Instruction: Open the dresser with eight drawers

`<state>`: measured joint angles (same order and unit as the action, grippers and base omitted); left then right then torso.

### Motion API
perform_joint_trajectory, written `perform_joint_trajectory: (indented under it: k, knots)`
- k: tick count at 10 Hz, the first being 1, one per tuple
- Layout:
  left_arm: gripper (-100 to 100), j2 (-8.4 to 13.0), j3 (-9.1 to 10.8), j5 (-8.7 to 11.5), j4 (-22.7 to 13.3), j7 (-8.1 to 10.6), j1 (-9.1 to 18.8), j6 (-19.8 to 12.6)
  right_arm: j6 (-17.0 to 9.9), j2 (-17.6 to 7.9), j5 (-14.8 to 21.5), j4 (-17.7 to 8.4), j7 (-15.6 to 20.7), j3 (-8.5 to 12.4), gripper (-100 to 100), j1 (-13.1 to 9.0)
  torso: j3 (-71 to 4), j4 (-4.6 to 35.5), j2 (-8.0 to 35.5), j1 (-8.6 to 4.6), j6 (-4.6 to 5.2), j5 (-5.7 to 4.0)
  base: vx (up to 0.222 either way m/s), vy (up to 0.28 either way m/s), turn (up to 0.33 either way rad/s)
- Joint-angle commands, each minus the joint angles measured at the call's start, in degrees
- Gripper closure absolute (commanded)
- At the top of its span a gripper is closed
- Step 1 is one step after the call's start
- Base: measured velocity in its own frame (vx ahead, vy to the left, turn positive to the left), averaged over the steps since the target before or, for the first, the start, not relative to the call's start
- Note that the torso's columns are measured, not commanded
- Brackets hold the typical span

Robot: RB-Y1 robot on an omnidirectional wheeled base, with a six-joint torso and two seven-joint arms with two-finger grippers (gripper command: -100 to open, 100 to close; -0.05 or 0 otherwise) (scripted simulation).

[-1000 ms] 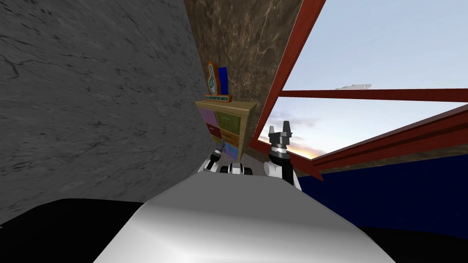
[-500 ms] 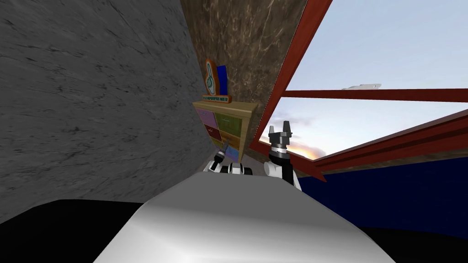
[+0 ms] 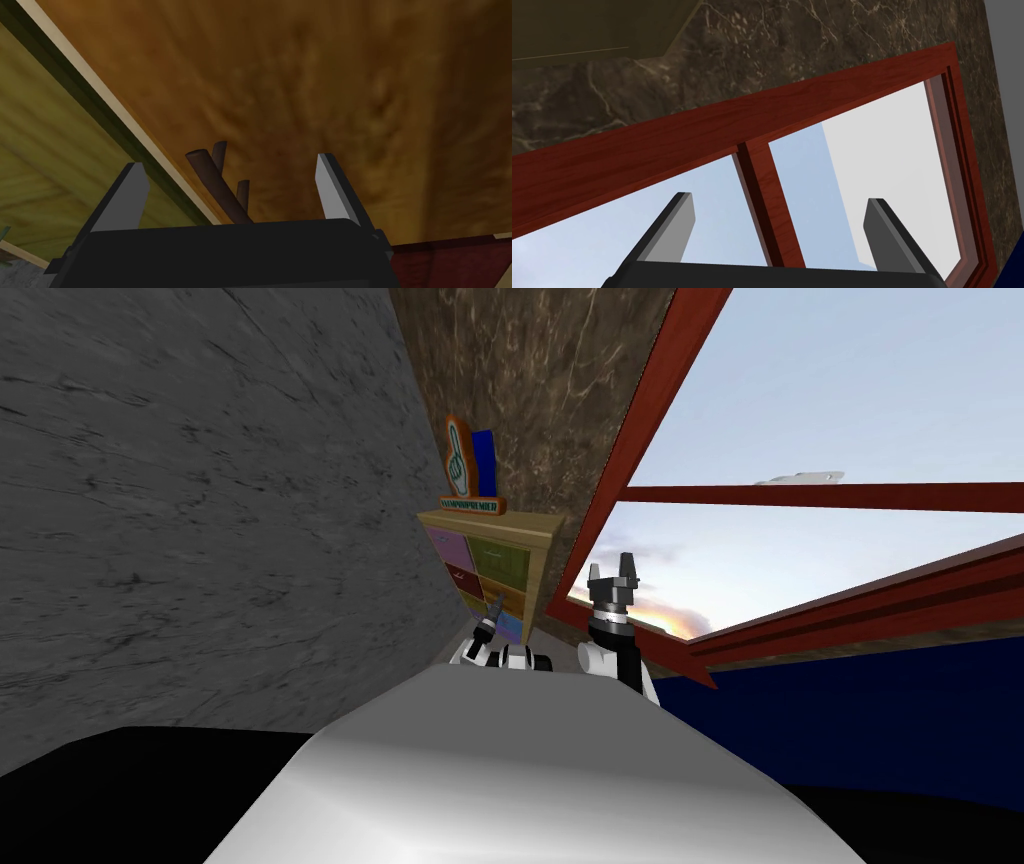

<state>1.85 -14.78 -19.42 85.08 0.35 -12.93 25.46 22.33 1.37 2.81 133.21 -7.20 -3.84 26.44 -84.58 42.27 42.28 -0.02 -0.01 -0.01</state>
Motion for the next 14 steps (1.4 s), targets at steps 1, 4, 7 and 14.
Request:
perform_joint_trajectory:
  k: [1, 4, 7, 14]
  knots:
    - [100, 0.25, -0.29, -0.16, 0.84, 0.25, -0.52, -0.22, 0.0, 0.0, 0.0, 0.0, 0.0, 0.0, 0, 0.0, 0.06, 0.03, 0.08, 0.03, 0.01, 0.01, -0.082, 0.047, 0.015]
    - [100, 0.68, -0.78, -0.42, 2.27, 0.69, -1.38, -0.63, -0.01, -0.01, 0.0, -0.01, 0.0, 0.01, 0, -0.02, 0.0, -0.2, -0.08, 0.24, -0.05, 0.08, -0.16, 0.075, 0.015]
    - [100, 1.05, -1.16, -0.5, 2.92, 1.06, -2.0, -0.65, -0.01, 0.0, 0.0, -0.01, 0.0, 0.0, 0, -0.01, -0.21, -0.09, -0.4, -0.1, 0.0, -0.03, -0.127, 0.061, 0.013]
    - [-100, 1.31, 6.47, 0.03, 1.14, 2.92, 6.66, -6.76, -0.01, 0.0, 0.0, -0.01, 0.0, -0.01, 0, -0.02, 0.03, 0.03, 0.02, -0.02, 0.01, -0.01, -0.136, 0.036, -0.165]
